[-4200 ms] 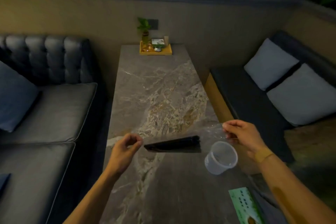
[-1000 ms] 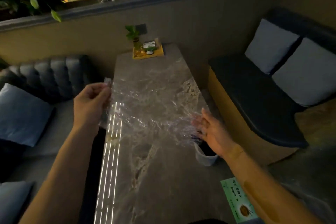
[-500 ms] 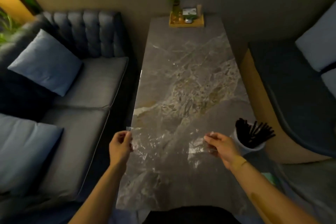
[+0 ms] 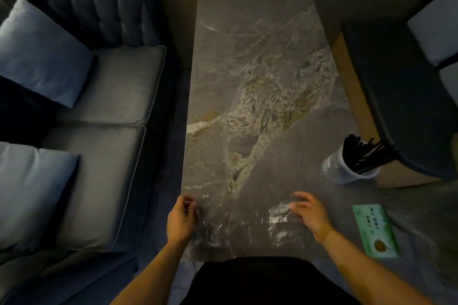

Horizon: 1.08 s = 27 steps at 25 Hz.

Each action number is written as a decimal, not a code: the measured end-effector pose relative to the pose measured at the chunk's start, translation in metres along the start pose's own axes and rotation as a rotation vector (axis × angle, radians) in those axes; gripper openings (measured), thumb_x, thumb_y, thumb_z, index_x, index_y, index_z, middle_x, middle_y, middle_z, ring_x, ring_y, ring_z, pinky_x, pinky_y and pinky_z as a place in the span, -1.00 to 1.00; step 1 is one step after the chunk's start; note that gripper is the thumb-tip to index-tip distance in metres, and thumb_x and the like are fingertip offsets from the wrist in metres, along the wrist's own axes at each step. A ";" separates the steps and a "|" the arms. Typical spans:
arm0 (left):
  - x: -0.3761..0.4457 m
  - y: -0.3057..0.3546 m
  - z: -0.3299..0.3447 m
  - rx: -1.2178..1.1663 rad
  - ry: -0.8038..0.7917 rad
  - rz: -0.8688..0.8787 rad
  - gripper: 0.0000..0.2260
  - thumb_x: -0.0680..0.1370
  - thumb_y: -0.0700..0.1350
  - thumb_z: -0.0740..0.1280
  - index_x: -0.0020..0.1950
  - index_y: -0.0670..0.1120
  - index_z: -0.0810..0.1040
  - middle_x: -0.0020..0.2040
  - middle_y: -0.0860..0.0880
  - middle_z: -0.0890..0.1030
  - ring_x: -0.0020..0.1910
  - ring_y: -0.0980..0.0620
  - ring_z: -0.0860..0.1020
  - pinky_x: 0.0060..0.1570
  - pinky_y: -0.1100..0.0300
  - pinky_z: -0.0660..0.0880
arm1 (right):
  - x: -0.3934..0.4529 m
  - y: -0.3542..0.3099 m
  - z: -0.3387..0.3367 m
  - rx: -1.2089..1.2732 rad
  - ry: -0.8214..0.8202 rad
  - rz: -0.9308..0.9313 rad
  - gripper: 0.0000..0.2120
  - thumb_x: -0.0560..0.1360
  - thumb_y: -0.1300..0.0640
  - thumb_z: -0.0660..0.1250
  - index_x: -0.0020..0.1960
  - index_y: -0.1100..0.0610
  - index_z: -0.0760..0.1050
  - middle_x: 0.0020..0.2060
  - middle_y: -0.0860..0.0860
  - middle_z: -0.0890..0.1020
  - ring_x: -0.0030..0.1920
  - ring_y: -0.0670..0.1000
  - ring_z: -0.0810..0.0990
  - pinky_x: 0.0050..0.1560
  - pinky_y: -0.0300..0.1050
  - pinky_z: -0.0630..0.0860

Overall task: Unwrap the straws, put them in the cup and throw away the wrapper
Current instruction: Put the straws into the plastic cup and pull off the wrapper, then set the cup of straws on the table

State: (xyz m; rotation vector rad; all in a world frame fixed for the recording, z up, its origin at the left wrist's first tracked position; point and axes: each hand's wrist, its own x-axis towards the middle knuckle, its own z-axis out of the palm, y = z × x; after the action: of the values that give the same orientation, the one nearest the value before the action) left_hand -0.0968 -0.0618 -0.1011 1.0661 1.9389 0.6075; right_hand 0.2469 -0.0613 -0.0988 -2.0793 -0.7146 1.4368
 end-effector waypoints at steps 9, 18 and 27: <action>-0.002 0.008 -0.006 0.241 0.021 0.121 -0.71 0.56 0.08 0.31 0.27 0.13 0.42 0.17 0.04 0.49 0.04 0.02 0.55 -0.05 -0.05 0.58 | -0.012 0.008 -0.013 -0.618 0.107 -0.263 -0.51 0.51 -0.05 0.34 0.40 0.00 0.34 0.28 0.05 0.47 0.22 0.16 0.49 0.14 0.11 0.50; 0.007 0.113 0.041 0.648 -0.153 0.712 -0.64 0.53 0.19 0.28 0.21 0.02 0.55 0.14 -0.01 0.59 0.11 -0.06 0.58 0.06 0.03 0.52 | -0.010 0.010 -0.129 -0.946 0.150 -0.538 -0.67 0.49 -0.15 0.33 0.13 0.02 0.60 0.08 -0.02 0.64 0.11 0.09 0.59 0.04 0.02 0.51; 0.001 0.252 0.153 0.672 -0.318 0.929 -0.34 0.40 0.41 0.25 0.41 0.13 0.29 0.33 0.02 0.47 0.27 -0.02 0.48 0.21 0.10 0.46 | 0.033 -0.020 -0.244 -0.617 0.122 -0.371 -0.12 0.31 -0.41 0.32 0.49 -0.05 0.18 0.46 0.01 0.30 0.39 0.12 0.37 0.29 0.11 0.44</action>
State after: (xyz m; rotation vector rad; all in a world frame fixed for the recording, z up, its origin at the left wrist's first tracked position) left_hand 0.1458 0.0749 -0.0031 2.3671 1.2951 0.2009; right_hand 0.4849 -0.0513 -0.0317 -2.2690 -1.5462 0.9442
